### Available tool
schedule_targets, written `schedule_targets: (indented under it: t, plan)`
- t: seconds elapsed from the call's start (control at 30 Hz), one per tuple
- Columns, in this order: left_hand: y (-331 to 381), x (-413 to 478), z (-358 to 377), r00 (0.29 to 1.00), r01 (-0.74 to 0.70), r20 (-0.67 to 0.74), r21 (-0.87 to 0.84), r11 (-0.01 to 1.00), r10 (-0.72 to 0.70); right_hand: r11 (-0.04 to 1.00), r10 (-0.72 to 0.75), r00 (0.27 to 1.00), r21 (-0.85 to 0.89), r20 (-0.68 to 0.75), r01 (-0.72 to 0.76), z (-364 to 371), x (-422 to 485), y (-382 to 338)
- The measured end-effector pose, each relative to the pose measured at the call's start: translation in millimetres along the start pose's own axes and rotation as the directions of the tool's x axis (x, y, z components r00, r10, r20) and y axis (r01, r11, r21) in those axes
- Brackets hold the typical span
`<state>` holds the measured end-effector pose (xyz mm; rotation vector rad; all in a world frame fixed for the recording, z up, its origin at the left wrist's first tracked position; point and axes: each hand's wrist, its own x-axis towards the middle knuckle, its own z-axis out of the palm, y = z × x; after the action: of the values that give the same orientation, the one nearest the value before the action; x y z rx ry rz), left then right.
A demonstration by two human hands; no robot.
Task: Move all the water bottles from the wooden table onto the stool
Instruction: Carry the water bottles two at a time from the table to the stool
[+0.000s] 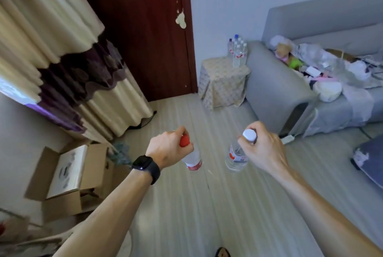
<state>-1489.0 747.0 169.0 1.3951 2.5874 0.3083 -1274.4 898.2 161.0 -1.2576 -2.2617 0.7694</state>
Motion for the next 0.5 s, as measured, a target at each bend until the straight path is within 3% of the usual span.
schedule_targets:
  t: [0.23,0.5]
  plan:
    - [-6.8,155.5,-3.6,1.000,0.014,-0.018,-0.007,1.000,-0.014,0.999,-0.022,0.999,0.026,-0.038,0.023,10.7,141.8,3.3]
    - [-18.3,345.0,8.0,0.996,-0.019,0.080,-0.051,0.999,0.023,0.995,0.080,0.996,-0.067,0.034,-0.078,42.1,316.7,8.9]
